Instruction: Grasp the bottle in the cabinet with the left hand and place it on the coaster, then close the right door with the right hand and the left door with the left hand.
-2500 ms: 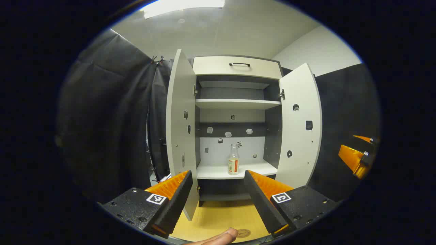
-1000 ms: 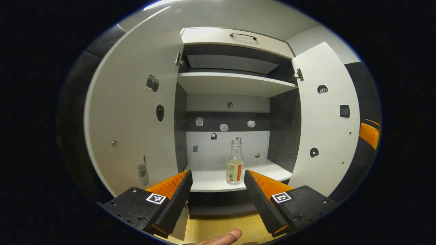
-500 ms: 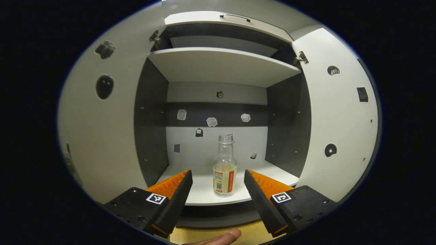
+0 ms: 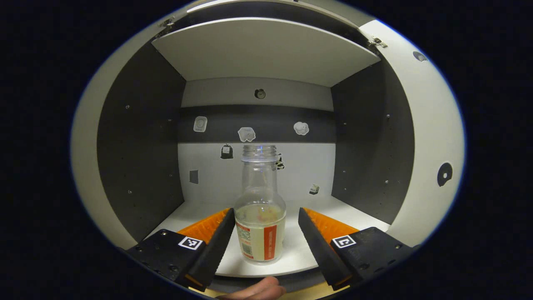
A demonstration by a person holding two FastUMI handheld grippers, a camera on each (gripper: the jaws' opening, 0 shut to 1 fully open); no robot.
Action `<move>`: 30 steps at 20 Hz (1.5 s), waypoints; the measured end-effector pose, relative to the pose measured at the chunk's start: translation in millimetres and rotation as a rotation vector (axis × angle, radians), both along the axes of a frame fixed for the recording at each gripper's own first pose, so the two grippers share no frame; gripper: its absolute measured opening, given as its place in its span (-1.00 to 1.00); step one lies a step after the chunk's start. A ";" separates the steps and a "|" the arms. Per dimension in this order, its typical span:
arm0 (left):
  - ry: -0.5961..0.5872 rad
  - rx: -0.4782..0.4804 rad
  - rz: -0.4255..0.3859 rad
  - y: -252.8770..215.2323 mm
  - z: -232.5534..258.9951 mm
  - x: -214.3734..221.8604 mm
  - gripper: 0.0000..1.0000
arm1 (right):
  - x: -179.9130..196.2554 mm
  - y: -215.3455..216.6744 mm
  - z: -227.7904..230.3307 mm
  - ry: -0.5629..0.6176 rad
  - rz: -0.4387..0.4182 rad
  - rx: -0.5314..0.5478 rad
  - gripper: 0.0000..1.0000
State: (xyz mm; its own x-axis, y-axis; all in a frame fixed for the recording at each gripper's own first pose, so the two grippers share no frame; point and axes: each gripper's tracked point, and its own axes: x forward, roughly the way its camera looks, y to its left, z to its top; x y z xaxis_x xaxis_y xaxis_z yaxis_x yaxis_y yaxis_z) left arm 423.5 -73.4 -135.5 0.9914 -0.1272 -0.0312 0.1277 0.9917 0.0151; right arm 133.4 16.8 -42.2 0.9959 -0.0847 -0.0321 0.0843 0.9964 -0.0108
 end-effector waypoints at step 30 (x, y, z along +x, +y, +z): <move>-0.006 -0.041 0.007 28.8 18.9 -253.3 0.57 | -156.4 -12.1 10.8 -0.037 0.146 0.105 0.92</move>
State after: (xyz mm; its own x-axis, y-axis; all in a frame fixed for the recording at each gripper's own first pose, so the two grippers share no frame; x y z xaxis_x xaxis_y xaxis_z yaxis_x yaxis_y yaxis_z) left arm 170.2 -44.6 -116.6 0.9924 -0.1215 -0.0206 0.1210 0.9924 -0.0245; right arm -23.0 4.7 -31.3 0.9980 0.0624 0.0037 -0.0625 0.9936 0.0944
